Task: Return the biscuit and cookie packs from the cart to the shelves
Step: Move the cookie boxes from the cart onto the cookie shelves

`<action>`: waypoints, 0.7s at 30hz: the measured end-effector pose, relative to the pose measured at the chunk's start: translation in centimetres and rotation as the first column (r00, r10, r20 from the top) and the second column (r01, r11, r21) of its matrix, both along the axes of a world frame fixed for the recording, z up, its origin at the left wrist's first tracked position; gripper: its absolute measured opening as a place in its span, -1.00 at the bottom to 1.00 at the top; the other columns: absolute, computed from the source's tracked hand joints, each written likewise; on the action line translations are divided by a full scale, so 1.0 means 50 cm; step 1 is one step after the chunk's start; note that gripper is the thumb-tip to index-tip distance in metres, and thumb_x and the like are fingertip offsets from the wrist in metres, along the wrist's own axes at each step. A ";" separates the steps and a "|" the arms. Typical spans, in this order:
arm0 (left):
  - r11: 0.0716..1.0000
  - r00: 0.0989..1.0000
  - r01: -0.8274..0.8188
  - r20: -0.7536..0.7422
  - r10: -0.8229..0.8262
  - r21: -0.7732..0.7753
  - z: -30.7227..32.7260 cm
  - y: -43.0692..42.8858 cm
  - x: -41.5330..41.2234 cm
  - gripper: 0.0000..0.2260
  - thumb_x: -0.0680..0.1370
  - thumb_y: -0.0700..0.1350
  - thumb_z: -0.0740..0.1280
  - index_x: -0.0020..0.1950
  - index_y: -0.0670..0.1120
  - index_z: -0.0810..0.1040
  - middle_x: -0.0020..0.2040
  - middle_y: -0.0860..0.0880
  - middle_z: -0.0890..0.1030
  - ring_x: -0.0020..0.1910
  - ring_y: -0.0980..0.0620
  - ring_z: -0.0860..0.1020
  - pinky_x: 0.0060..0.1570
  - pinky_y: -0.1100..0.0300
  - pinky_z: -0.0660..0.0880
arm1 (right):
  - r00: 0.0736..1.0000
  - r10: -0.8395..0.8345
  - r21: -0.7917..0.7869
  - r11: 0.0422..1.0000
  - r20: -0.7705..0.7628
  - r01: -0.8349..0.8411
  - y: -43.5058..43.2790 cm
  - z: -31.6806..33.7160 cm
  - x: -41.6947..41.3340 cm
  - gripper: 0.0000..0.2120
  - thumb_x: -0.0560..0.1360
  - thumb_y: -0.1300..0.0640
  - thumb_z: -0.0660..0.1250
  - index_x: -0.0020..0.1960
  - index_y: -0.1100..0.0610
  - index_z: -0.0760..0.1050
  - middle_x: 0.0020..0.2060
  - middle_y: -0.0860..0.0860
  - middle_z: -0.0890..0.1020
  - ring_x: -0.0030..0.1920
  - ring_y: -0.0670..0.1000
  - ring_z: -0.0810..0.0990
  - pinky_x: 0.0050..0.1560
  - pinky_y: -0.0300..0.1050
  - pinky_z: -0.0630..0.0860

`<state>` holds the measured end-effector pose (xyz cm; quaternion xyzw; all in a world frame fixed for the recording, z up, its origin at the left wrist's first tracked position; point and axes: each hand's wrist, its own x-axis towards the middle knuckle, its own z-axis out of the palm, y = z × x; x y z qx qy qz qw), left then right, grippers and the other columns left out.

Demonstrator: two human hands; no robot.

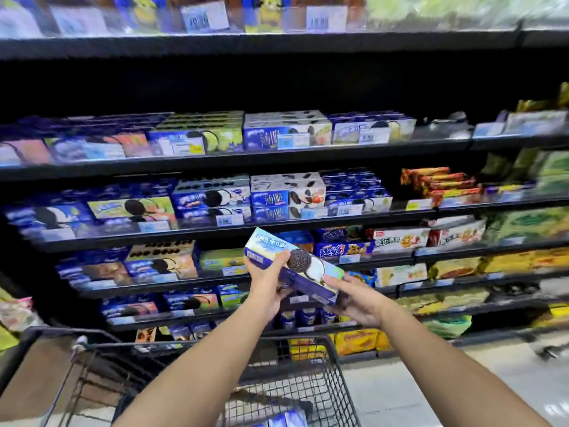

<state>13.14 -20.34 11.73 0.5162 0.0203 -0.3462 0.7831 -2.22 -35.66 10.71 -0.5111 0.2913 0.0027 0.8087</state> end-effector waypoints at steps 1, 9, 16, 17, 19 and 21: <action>1.000 1.000 0.010 0.029 -0.010 0.004 0.005 -0.009 0.006 -0.22 0.38 -0.01 0.60 0.41 0.29 0.19 0.07 -0.03 0.69 -0.14 -0.07 0.71 -0.13 -0.07 0.65 | 0.999 -0.029 -0.028 0.999 0.013 0.030 -0.023 0.016 -0.006 -0.17 0.18 0.02 0.68 0.37 0.10 0.43 0.07 0.09 0.72 -0.04 0.04 0.72 0.12 0.07 0.61; 0.956 0.892 0.247 0.348 -0.288 0.156 0.062 -0.118 0.014 -0.26 0.30 0.16 0.60 0.37 -0.05 0.43 0.11 -0.04 0.72 0.07 0.00 0.69 0.08 0.12 0.62 | 0.994 -0.003 -0.210 0.977 0.108 0.026 -0.261 0.136 -0.067 -0.14 0.30 0.23 0.57 0.51 -0.07 0.30 0.17 0.11 0.58 -0.01 0.03 0.70 0.16 -0.04 0.58; 0.826 0.631 0.223 0.569 -0.527 0.518 0.110 -0.252 -0.027 -0.54 0.48 0.27 0.44 0.30 0.14 0.49 0.09 0.22 0.69 0.06 0.21 0.65 0.11 0.13 0.58 | 0.988 0.156 -0.431 0.892 0.013 -0.135 -0.463 0.170 -0.101 0.02 0.28 0.09 0.65 0.58 -0.21 0.18 0.62 0.03 0.07 0.60 -0.03 0.07 0.30 -0.11 0.31; 0.818 0.615 0.210 0.578 -0.537 0.536 0.111 -0.270 -0.033 -0.53 0.48 0.28 0.44 0.31 0.13 0.49 0.10 0.23 0.68 0.07 0.22 0.65 0.15 0.13 0.55 | 0.988 0.153 -0.436 0.889 0.004 -0.136 -0.485 0.174 -0.102 0.06 0.23 0.06 0.67 0.58 -0.21 0.18 0.62 0.03 0.08 0.60 -0.02 0.05 0.34 -0.10 0.28; 0.812 0.605 0.206 0.581 -0.544 0.546 0.110 -0.301 -0.041 -0.54 0.49 0.26 0.43 0.32 0.14 0.47 0.09 0.24 0.69 0.05 0.26 0.65 0.12 0.18 0.53 | 0.987 0.163 -0.444 0.883 -0.009 -0.150 -0.523 0.180 -0.100 0.07 0.23 0.07 0.67 0.58 -0.19 0.16 0.62 0.05 0.07 0.61 -0.01 0.02 0.36 -0.08 0.25; 0.787 0.579 0.207 0.575 -0.578 0.582 0.111 -0.322 -0.045 -0.62 0.49 0.24 0.44 0.26 0.22 0.45 0.08 0.28 0.67 0.02 0.33 0.62 0.06 0.28 0.50 | 0.984 0.178 -0.435 0.886 0.001 -0.160 -0.557 0.185 -0.098 0.06 0.25 0.09 0.66 0.59 -0.19 0.15 0.62 0.05 0.06 0.61 -0.02 0.02 0.40 -0.06 0.23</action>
